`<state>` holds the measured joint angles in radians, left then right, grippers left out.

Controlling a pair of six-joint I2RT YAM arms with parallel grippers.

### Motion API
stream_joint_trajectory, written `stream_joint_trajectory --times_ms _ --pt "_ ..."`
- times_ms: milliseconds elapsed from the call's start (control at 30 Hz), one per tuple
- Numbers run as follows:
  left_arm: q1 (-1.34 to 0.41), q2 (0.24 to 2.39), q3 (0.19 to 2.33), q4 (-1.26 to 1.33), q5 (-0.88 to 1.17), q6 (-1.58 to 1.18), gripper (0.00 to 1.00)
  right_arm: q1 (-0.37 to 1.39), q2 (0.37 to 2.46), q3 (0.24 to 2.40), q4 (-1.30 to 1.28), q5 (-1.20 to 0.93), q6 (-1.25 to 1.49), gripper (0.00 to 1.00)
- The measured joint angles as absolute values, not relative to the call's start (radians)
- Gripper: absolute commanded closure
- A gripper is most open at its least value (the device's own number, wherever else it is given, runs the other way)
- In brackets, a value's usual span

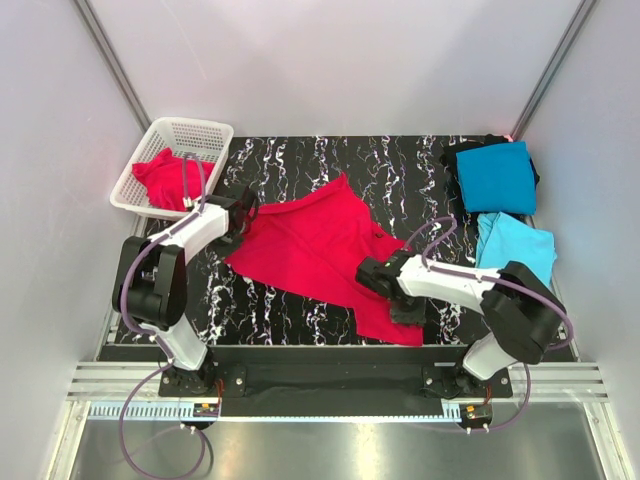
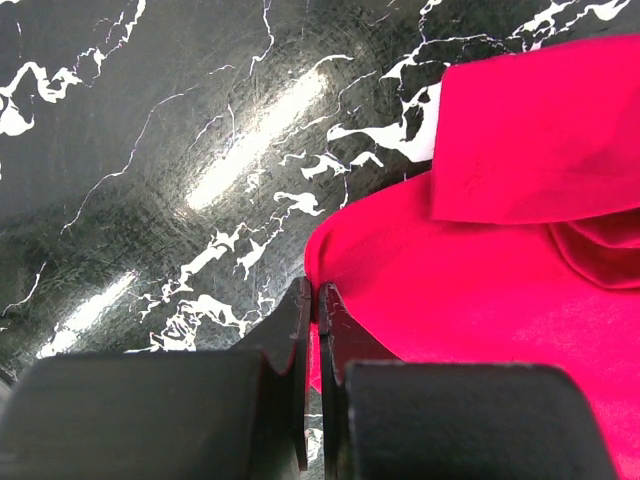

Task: Fold and stack the t-shirts
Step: Flatten the tshirt out

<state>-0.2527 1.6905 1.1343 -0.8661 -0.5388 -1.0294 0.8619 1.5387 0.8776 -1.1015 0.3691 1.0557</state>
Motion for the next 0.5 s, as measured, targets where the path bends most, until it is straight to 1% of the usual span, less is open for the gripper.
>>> stream_joint_trajectory --times_ms 100,233,367,500 --pt "-0.253 1.689 1.134 -0.867 -0.538 -1.029 1.0 0.888 1.587 0.879 -1.101 0.357 1.081 0.64" --pt "-0.253 1.679 1.122 -0.865 -0.538 -1.029 1.0 0.931 1.681 0.899 -1.134 0.352 1.116 0.55" --pt "-0.253 1.672 1.109 -0.867 -0.534 -1.029 1.0 0.959 1.694 0.908 -1.168 0.366 1.17 0.5" --pt "-0.253 1.671 1.108 -0.865 -0.531 -1.029 1.0 0.971 1.696 0.909 -1.191 0.384 1.238 0.52"
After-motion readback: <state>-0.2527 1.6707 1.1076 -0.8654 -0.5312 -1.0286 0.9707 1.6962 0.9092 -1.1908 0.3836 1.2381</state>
